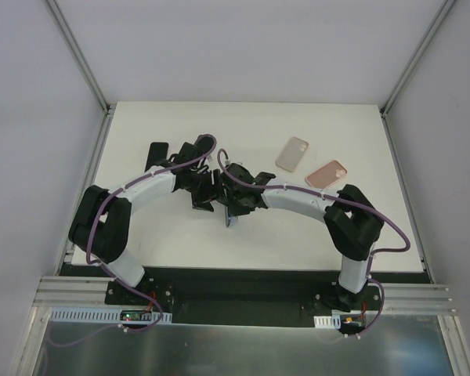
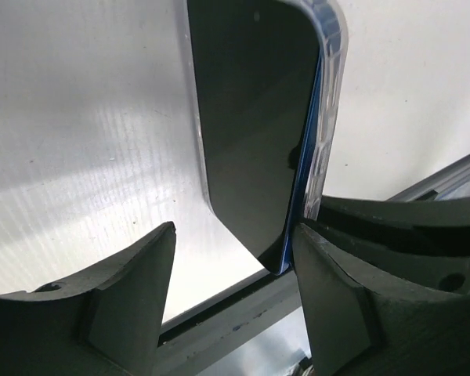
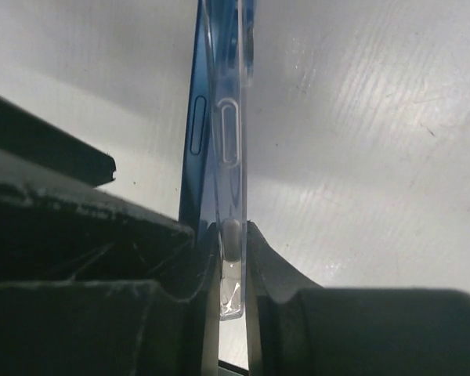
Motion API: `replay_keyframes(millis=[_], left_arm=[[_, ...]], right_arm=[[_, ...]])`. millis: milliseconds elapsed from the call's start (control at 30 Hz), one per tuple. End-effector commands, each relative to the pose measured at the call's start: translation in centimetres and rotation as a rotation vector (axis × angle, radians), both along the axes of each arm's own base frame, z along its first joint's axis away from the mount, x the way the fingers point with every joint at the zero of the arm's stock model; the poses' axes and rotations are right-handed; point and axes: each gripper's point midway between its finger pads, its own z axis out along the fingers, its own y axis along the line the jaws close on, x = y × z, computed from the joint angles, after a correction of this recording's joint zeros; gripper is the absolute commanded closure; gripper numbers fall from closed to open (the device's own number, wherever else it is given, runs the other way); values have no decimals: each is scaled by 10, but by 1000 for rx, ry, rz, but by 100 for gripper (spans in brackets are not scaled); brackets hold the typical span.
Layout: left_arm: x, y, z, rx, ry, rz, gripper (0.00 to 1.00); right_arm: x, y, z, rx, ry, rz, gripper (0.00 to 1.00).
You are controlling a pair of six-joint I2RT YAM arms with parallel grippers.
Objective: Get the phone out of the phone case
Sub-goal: Remove the phone case from the phone.
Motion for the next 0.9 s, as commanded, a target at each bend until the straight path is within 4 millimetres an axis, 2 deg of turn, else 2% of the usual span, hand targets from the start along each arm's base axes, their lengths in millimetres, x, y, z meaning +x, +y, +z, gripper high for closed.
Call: replay_keyframes(millis=[0,133,267,433,633,800,867], left_arm=[[27,-10,8,-32,-60,37,40],[29,-14,16,-58,-80,40,40],[32,-11,15,-40,-93,53,41],[30,-11,5,-9,-76,55,44],[20,-1,-11,107,-76,41,52],[6,4,-25,207,-58,-5,69],[1,8,-33,251,-48,-13,71]], right_arm=[[-21,7,44,10,-55,112,99],[-27,9,42,6,-48,125,99],[-29,13,45,17,-54,138,99],[-30,16,49,22,-60,145,99],[-24,15,56,24,-83,113,99],[-15,22,67,46,-109,80,99],[-12,24,70,53,-123,65,98]])
